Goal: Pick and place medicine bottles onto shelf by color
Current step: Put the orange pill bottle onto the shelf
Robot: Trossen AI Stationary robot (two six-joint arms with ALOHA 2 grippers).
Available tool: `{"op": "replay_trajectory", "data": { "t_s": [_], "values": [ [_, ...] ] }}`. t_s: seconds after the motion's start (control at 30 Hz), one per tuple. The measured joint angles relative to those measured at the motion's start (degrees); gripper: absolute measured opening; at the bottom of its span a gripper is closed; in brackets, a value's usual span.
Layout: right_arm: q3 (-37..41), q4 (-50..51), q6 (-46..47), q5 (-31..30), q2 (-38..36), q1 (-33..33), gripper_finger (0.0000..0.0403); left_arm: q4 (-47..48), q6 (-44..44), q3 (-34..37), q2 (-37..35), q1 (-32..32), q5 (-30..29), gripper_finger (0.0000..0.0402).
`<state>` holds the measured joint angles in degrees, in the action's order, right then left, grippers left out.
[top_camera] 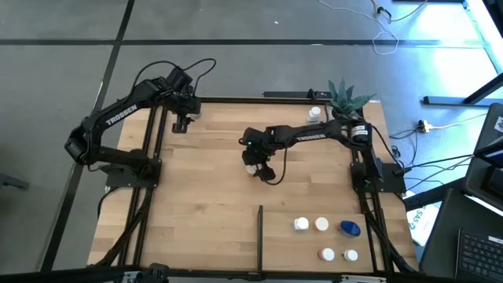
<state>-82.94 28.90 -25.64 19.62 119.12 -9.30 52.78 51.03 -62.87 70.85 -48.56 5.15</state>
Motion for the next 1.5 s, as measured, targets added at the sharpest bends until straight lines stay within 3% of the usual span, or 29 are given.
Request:
{"op": "replay_trajectory", "data": {
  "t_s": [0.2,0.4,0.5,0.67,1.1,1.5],
  "values": [
    [0.0,-1.3,0.1,-0.4,0.2,0.0,0.0329,-0.2,-0.6,0.0,0.0,0.0,2.6,0.0190],
    [0.0,-1.9,1.7,-0.5,0.2,0.0,0.0329,0.4,-1.2,0.0,0.0,0.0,16.5,0.0190],
    [0.0,-1.9,3.1,-0.5,0.2,0.0,0.0329,0.6,-1.9,0.0,0.0,0.0,19.8,0.0190],
    [0.0,-1.8,4.1,-0.5,0.2,0.4,0.0308,0.6,-4.0,0.0,0.0,0.4,19.8,0.0190],
    [0.0,-1.9,9.7,-1.1,0.2,0.6,0.0195,1.6,-5.9,0.0,0.0,0.4,20.0,0.0190],
    [-2.5,-3.3,23.1,-1.1,0.2,0.6,0.0196,2.1,-5.9,0.0,-0.2,0.4,21.5,0.0190]
  ]
}}
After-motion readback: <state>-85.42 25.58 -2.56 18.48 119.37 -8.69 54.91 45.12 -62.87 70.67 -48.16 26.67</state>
